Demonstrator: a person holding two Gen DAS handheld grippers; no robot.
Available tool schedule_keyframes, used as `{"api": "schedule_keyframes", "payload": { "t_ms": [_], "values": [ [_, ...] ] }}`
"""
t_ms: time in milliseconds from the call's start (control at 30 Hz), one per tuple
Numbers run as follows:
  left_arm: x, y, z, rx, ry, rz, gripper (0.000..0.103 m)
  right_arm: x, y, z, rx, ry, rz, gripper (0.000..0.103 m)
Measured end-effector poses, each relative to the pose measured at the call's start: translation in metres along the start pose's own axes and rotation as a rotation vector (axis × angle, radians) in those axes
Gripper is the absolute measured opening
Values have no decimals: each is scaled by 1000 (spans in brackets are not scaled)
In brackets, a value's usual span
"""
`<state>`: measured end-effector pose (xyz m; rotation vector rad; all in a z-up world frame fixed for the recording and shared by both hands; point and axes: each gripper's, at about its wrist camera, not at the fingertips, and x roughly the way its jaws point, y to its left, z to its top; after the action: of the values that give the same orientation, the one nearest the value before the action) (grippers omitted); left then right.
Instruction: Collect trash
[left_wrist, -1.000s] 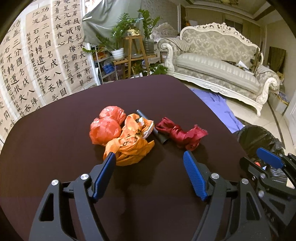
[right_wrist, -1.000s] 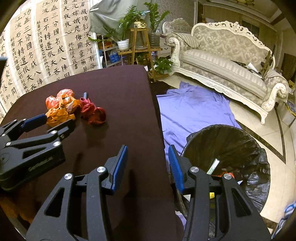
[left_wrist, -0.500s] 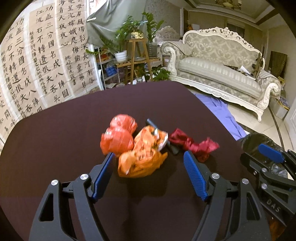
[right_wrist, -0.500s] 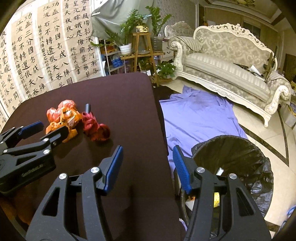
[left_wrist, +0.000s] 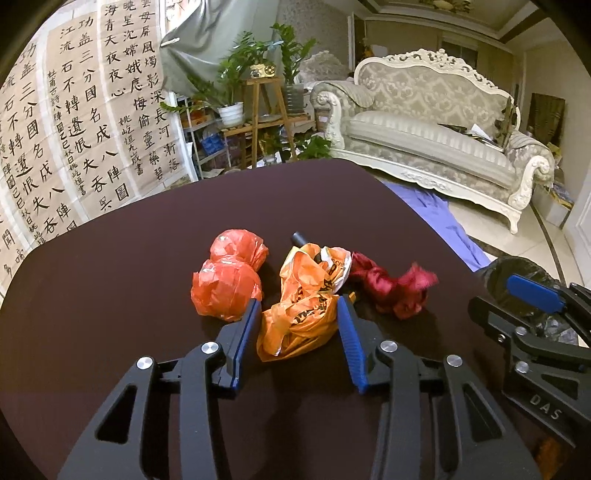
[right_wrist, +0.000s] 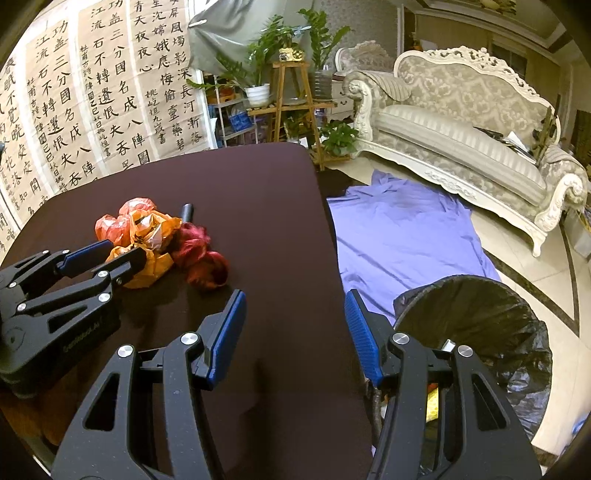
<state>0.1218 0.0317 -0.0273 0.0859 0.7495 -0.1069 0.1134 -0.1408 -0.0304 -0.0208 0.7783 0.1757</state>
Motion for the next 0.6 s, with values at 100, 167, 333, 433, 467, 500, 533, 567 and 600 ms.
{"api": "schedule_keyframes", "payload": {
  "t_ms": [100, 167, 333, 433, 467, 500, 533, 567, 600],
  "values": [
    [-4, 5, -2, -21, 1, -18, 42, 0, 5, 2, -9, -1, 5, 54],
    [-8, 6, -2, -29, -3, -19, 42, 0, 10, 4, -18, -2, 11, 54],
    [-23, 19, -7, -60, -18, -18, 42, 2, 23, 9, -41, -4, 34, 54],
    [-32, 26, -10, -77, -24, -10, 42, 4, 31, 12, -50, -4, 53, 54],
    [-35, 30, -11, -85, -25, -8, 42, 6, 34, 14, -54, -3, 59, 54],
    [-37, 34, -13, -93, -24, -10, 42, 7, 36, 16, -59, -2, 64, 54],
    [-38, 35, -14, -100, -22, -11, 42, 9, 40, 18, -67, 0, 68, 54],
    [-39, 38, -15, -106, -20, -10, 42, 11, 44, 19, -75, 1, 71, 54],
    [-40, 40, -17, -112, -18, -9, 42, 13, 47, 20, -81, 2, 72, 54]
  ]
}}
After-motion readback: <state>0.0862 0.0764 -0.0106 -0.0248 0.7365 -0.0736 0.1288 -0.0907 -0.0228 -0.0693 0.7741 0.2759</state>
